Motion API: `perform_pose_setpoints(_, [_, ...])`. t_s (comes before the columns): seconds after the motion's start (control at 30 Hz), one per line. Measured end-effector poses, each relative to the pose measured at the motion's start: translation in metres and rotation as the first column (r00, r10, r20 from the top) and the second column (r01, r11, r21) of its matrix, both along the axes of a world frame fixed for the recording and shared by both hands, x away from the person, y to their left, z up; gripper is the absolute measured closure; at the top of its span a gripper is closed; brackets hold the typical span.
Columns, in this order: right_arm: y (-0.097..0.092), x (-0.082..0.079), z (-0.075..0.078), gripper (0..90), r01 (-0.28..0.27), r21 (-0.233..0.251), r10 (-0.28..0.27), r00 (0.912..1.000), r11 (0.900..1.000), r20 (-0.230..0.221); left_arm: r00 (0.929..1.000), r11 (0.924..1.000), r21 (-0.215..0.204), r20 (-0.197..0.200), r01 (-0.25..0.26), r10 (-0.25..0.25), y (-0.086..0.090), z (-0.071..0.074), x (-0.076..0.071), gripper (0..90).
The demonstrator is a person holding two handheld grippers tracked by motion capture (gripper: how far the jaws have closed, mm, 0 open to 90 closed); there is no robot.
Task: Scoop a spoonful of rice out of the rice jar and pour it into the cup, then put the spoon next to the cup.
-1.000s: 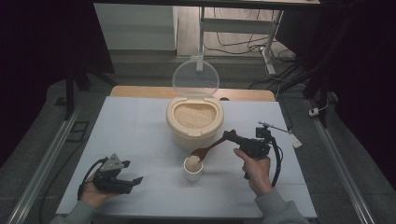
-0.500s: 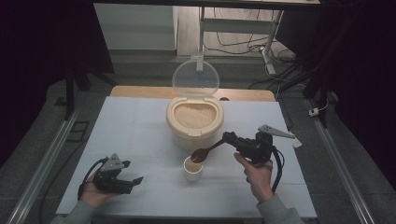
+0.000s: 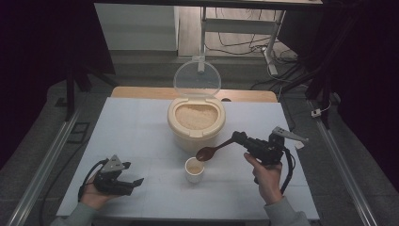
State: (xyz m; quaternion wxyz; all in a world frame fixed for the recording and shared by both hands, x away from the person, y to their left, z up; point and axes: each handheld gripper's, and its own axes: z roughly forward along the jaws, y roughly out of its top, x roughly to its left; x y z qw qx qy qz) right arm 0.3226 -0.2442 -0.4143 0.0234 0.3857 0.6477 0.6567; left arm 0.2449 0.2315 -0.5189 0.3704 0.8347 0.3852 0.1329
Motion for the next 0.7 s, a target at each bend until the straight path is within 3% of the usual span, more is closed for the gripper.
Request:
perform_pose_setpoints(0.17, [-0.018,-0.002,0.009,83.0,0.009,-0.007,-0.009,0.9996,0.9999,0.027,1.0000,1.0000,0.000,0.000,-0.004,0.004,0.001,0.000,-0.001,19.3])
perform_pose_setpoints(0.27, [-0.029,-0.004,0.014,83.0,-0.002,-0.041,0.003,0.9995,0.9992,0.032,1.0000,1.0000,0.003,-0.001,-0.005,0.005,0.000,0.000,0.000,19.2])
perform_pose_setpoints(0.4, [-0.037,-0.002,0.014,83.0,-0.045,-0.084,0.045,0.9990,0.9954,0.003,1.0000,1.0000,0.003,0.002,-0.003,0.003,-0.001,0.000,0.000,19.2])
perform_pose_setpoints(0.7, [-0.026,0.002,0.001,83.0,-0.146,-0.202,0.136,0.9887,0.9685,-0.062,1.0000,1.0000,0.005,0.004,0.000,0.000,0.000,0.001,0.000,19.2])
